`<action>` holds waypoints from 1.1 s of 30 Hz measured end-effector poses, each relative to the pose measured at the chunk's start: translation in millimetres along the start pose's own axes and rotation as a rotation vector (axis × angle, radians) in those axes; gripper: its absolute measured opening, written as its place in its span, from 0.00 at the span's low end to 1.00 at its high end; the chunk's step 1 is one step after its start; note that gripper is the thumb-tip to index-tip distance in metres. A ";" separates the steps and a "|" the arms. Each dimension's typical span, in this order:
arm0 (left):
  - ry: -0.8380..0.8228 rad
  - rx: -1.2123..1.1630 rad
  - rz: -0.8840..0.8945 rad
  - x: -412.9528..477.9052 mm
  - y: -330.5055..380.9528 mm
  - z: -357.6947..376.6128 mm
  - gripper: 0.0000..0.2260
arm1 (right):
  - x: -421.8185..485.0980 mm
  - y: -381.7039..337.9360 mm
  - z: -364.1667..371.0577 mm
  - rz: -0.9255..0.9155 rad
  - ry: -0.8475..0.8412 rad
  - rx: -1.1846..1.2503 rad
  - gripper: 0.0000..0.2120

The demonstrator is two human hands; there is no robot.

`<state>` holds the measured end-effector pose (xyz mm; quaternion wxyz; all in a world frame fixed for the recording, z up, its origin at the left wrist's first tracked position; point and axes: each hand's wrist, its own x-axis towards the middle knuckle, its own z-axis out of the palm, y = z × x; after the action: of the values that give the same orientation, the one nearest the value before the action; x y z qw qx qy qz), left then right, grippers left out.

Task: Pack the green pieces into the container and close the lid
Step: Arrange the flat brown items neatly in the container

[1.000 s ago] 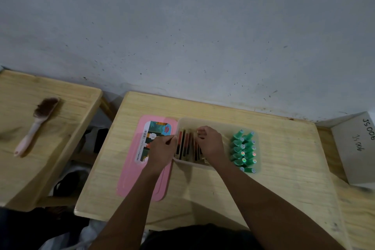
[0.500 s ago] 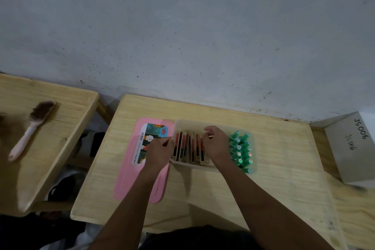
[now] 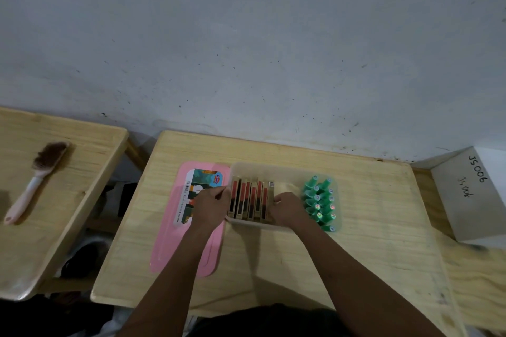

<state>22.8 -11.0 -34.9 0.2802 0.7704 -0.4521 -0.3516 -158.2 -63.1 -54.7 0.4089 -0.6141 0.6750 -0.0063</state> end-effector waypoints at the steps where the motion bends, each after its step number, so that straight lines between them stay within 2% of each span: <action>1: 0.000 0.007 0.004 -0.6 0.6 -0.4 0.13 | 2.0 0.8 -0.9 0.005 0.009 0.046 0.18; 5: 0.002 0.007 0.004 -2.5 2.4 -1.2 0.13 | 5.2 -0.4 0.3 0.013 0.000 0.087 0.12; 13: -0.011 0.016 0.018 -4.5 6.2 -3.6 0.09 | 3.9 -2.5 0.4 0.092 -0.025 0.151 0.12; 18: -0.003 0.023 0.017 -3.5 5.5 -2.9 0.13 | 0.8 1.0 2.5 0.109 -0.051 0.167 0.11; 21: -0.003 0.014 0.023 -2.5 3.4 -2.0 0.15 | -0.2 3.7 0.4 0.106 -0.053 0.225 0.14; 26: 0.005 0.008 0.025 -3.1 3.7 -1.8 0.14 | -3.1 4.7 -4.1 0.042 0.018 0.226 0.16; 29: 0.012 -0.007 0.022 -3.4 3.4 -1.9 0.13 | -8.7 6.1 -6.3 -0.055 0.074 0.206 0.11; 33: 0.011 0.012 0.031 -3.5 3.5 -1.1 0.14 | -18.2 7.0 -9.3 -0.183 0.105 0.146 0.12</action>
<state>20.7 -9.2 -30.7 0.2837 0.7667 -0.4645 -0.3404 -170.8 -50.8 -42.2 0.4143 -0.6405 0.6344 -0.1248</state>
